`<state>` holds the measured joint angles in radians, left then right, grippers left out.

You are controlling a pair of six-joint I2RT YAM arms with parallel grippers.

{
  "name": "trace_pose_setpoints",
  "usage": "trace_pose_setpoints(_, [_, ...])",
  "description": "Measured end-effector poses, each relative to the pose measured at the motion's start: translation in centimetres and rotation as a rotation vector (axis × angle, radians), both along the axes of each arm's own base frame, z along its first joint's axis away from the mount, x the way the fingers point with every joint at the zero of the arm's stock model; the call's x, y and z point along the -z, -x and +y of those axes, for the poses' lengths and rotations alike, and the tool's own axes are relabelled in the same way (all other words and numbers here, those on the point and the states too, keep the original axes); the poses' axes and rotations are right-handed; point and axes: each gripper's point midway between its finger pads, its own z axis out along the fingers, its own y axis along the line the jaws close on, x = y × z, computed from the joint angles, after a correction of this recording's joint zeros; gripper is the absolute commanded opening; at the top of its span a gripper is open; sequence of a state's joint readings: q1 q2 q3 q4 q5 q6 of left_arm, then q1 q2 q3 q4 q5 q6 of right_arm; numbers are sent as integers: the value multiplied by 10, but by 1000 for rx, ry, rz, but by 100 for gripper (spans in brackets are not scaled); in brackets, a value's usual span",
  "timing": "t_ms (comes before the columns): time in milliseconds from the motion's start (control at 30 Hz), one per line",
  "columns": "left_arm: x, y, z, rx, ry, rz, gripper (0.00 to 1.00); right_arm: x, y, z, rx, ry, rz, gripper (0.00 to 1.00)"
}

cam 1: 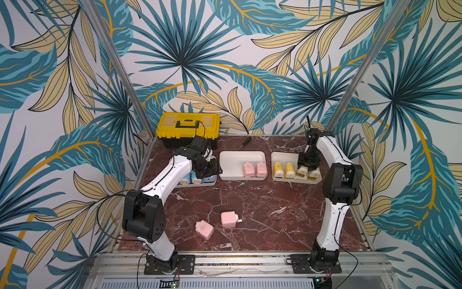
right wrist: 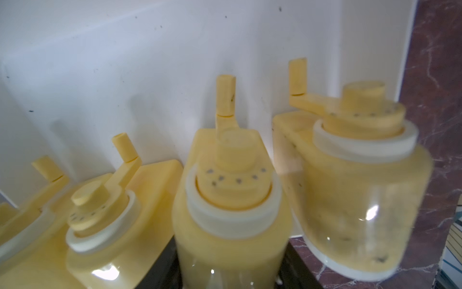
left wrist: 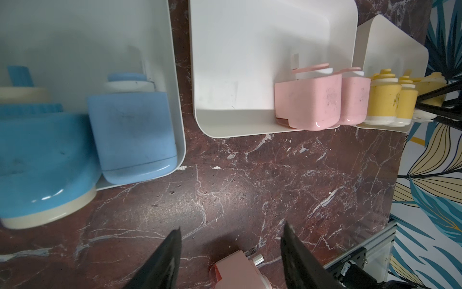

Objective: Place the pencil sharpeners by color into the storage box
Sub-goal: Adjust the pencil sharpener in the storage box.

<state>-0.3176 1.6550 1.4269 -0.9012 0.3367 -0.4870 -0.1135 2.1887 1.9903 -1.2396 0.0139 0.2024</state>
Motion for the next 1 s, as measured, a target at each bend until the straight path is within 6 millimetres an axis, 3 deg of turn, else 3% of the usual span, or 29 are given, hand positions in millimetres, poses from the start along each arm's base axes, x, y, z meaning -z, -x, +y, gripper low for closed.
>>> trace_pose_setpoints(400, [0,0,-1,1,0,0,65,-4,9,-2,-162,12,52,37])
trace_pose_setpoints(833, [2,1,-3,6,-3,4,65,18,15,-2,-208,3,116,38])
trace_pose_setpoints(1000, [3,1,-3,5,-4,7,66,20,15,-2,-208,3,120,50])
